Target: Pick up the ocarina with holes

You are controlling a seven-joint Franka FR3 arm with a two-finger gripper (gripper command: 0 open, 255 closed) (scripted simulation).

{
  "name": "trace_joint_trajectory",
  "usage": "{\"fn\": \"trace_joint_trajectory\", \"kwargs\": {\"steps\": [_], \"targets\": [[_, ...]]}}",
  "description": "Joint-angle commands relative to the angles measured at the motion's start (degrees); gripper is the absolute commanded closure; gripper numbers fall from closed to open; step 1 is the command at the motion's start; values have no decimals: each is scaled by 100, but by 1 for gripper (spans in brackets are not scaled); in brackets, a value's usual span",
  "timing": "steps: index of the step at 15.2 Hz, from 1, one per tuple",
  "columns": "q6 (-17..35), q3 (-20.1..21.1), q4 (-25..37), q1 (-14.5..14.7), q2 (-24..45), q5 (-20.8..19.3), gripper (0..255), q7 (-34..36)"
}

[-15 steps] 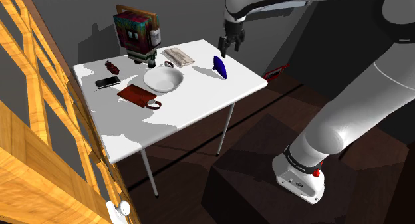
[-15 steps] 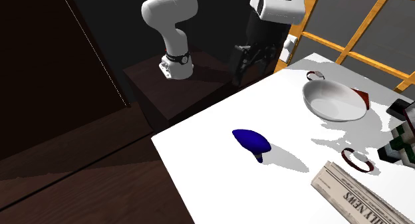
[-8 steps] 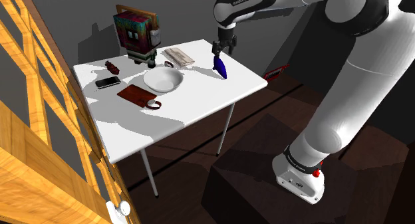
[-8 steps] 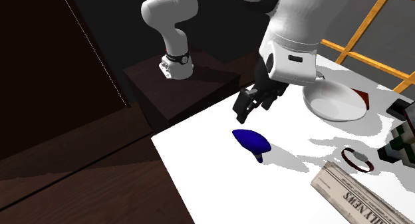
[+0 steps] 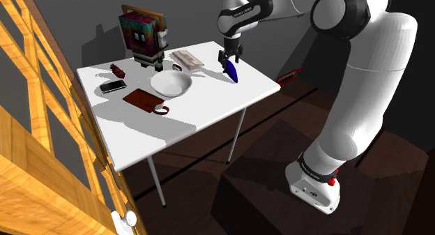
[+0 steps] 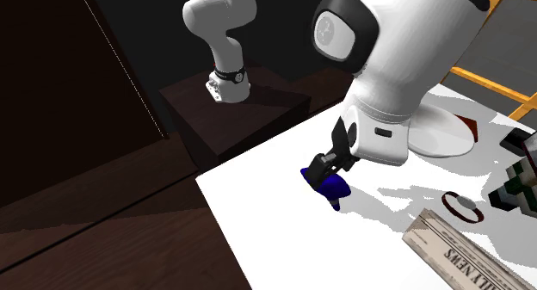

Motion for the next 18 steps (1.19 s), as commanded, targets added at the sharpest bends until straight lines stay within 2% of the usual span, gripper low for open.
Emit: {"fn": "trace_joint_trajectory", "kwargs": {"steps": [1,4,5,14,18], "targets": [[139,-3,-68,-9,67,0,0,3],[241,-2,-116,-11,122,0,0,13],[248,-5,-133,-18,112,-1,255,4],[241,-2,-116,-11,122,0,255,13],[-19,-4,8,-6,-15,1,255,-11]]}}
